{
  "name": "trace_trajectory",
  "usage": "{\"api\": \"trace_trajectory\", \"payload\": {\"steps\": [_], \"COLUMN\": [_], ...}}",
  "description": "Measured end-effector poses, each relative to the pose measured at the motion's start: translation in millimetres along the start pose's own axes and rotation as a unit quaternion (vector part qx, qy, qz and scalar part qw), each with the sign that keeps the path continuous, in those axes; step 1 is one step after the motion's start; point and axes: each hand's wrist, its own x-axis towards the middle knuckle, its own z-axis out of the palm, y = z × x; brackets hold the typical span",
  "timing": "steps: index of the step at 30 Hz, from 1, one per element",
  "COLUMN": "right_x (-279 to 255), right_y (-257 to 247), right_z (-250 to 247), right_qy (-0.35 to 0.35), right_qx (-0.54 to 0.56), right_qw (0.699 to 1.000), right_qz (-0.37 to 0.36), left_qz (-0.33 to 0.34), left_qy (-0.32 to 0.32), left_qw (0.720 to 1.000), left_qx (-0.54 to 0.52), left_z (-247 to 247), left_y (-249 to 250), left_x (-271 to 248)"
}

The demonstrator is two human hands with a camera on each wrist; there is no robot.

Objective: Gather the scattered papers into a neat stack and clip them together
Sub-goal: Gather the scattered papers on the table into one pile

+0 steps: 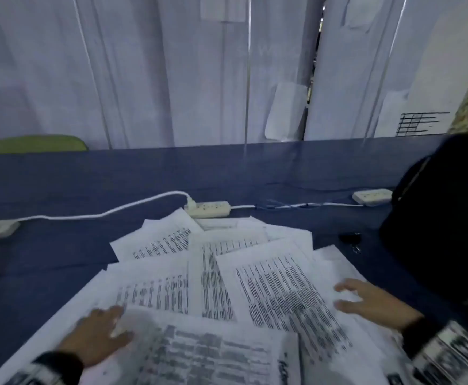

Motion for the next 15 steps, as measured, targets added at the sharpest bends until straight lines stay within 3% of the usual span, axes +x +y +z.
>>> {"api": "trace_trajectory", "payload": {"steps": [3,7,11,15], "right_x": [25,36,41,40], "right_y": [1,0,-1,-2], "right_z": [12,30,40,43], "right_qy": [-0.006,-0.021,0.045,0.023], "right_qx": [-0.072,-0.13,-0.153,-0.095], "right_qw": [0.997,0.99,0.986,0.994], "right_qz": [0.023,0.043,0.052,0.043], "left_qz": [-0.056,-0.11,-0.098,-0.028], "left_qy": [-0.029,-0.007,0.004,0.078], "left_qw": [0.997,0.993,0.99,0.979], "left_qx": [0.037,0.032,-0.099,-0.185], "left_z": [2,9,6,-1], "left_y": [11,26,39,61], "left_x": [16,4,1,9]}}
